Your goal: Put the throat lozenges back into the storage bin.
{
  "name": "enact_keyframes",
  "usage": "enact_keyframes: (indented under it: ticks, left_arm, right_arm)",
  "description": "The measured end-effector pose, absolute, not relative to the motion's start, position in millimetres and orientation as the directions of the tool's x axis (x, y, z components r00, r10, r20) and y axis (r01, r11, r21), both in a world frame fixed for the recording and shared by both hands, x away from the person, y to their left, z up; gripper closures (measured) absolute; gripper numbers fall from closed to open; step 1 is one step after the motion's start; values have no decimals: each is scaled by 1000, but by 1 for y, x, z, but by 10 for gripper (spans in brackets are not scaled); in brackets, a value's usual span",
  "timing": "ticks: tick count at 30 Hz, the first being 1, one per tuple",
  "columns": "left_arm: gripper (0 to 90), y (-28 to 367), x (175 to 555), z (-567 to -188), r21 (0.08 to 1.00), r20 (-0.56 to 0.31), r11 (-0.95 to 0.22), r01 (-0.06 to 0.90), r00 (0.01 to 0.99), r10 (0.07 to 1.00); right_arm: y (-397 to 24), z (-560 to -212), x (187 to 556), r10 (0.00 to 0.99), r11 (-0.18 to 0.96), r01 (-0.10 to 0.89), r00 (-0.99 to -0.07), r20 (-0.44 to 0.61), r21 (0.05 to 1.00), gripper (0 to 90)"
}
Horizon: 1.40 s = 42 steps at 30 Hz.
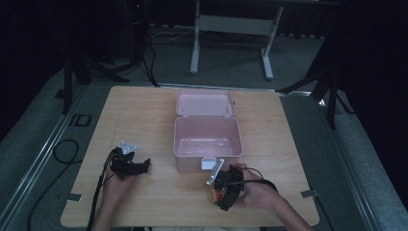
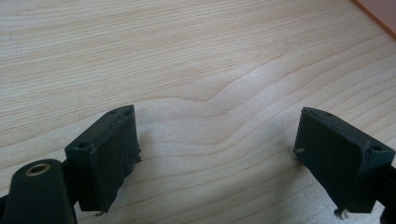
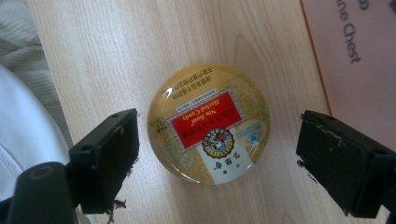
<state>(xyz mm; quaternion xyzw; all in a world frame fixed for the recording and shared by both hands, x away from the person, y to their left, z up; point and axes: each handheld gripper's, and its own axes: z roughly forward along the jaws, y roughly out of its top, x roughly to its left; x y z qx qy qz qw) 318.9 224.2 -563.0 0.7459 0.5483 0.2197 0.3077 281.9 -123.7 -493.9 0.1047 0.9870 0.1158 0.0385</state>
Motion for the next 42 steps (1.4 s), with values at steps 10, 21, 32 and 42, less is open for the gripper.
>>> enact_keyframes:
  ticks: [10, 21, 32, 42]
  left_arm:
    - [140, 224, 319, -563, 700, -10, -209, 683, 302, 953]
    - [140, 224, 319, -563, 700, -10, -210, 683, 303, 953]
    - [140, 224, 319, -563, 700, -10, -210, 683, 303, 953]
    - [140, 224, 319, -563, 700, -10, -210, 683, 303, 953]
  right_arm:
    - [-115, -500, 282, 180, 968, 171, -983, -31, 183, 130]
    - [-109, -508, 286, 157, 980, 152, -987, -29, 130, 131]
    - [-103, -515, 289, 137, 988, 134, -990, -26, 81, 142]
    - [-100, -518, 293, 123, 991, 123, -992, 2, 54, 195]
